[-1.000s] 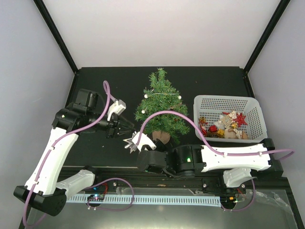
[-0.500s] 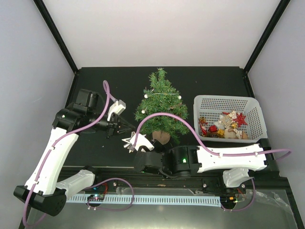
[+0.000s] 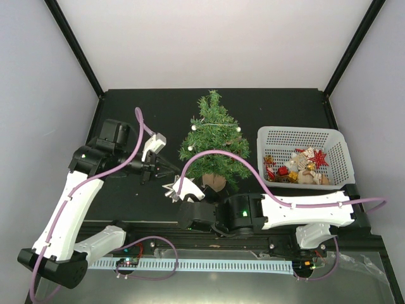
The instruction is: Decorate the small christmas tree
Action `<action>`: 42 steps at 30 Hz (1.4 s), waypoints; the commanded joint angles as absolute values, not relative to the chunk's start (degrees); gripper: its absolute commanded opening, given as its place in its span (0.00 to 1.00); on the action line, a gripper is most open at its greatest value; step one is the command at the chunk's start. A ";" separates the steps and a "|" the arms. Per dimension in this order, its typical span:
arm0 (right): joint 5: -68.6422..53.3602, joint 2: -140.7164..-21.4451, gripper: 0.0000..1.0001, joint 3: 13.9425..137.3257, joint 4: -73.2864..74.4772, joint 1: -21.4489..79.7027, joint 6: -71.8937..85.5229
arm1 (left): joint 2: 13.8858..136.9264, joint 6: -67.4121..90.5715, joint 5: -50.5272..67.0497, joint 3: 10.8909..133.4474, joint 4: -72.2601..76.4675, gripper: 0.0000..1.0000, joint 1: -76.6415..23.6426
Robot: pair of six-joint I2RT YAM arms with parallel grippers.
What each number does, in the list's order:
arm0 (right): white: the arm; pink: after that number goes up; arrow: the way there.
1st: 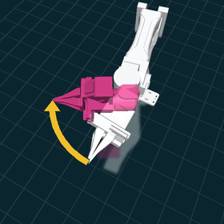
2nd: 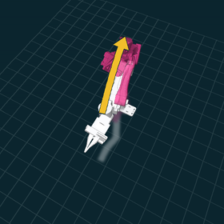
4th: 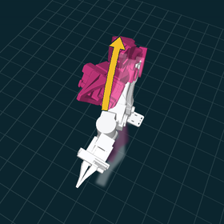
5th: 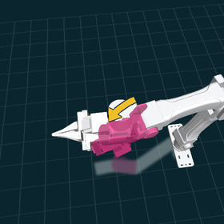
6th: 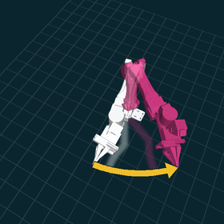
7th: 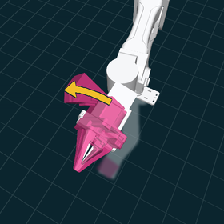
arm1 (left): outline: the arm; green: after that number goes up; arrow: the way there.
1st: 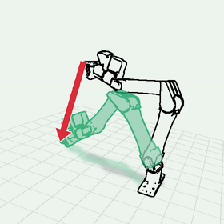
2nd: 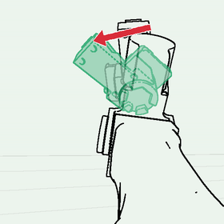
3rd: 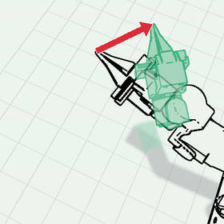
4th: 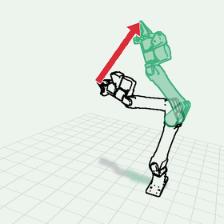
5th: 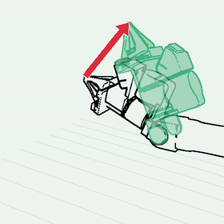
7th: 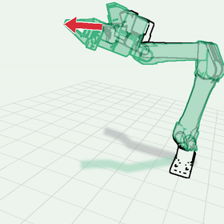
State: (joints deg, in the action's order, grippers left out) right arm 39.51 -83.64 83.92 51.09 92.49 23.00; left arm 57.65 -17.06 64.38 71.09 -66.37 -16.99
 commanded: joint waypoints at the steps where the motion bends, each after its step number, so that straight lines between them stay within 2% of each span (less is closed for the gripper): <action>1: 43.93 -83.47 0.21 85.61 49.35 92.00 23.39 | 56.75 -17.34 66.93 71.60 -66.72 0.02 -17.34; 15: 46.38 -79.30 0.29 80.87 48.74 91.89 26.61 | 56.00 -16.61 69.89 73.21 -65.87 0.02 -13.87; 22: 45.92 -69.10 0.35 75.42 43.27 91.81 27.26 | 54.95 -11.35 75.35 73.42 -60.64 0.02 -7.02; 29: 37.91 -54.59 0.57 64.60 21.80 91.76 20.52 | 54.40 7.04 91.66 70.80 -42.50 0.02 1.45; 32: 36.35 -54.29 0.58 63.74 17.46 91.83 17.76 | 54.90 17.33 94.55 70.89 -32.25 0.02 2.69; 37: 35.48 -58.54 0.58 65.19 12.16 91.76 14.16 | 54.50 23.62 92.87 75.33 -26.63 0.02 2.72; 42: 33.76 -61.32 0.58 64.85 4.70 91.01 11.72 | 51.58 43.75 89.73 74.34 -5.65 0.02 2.67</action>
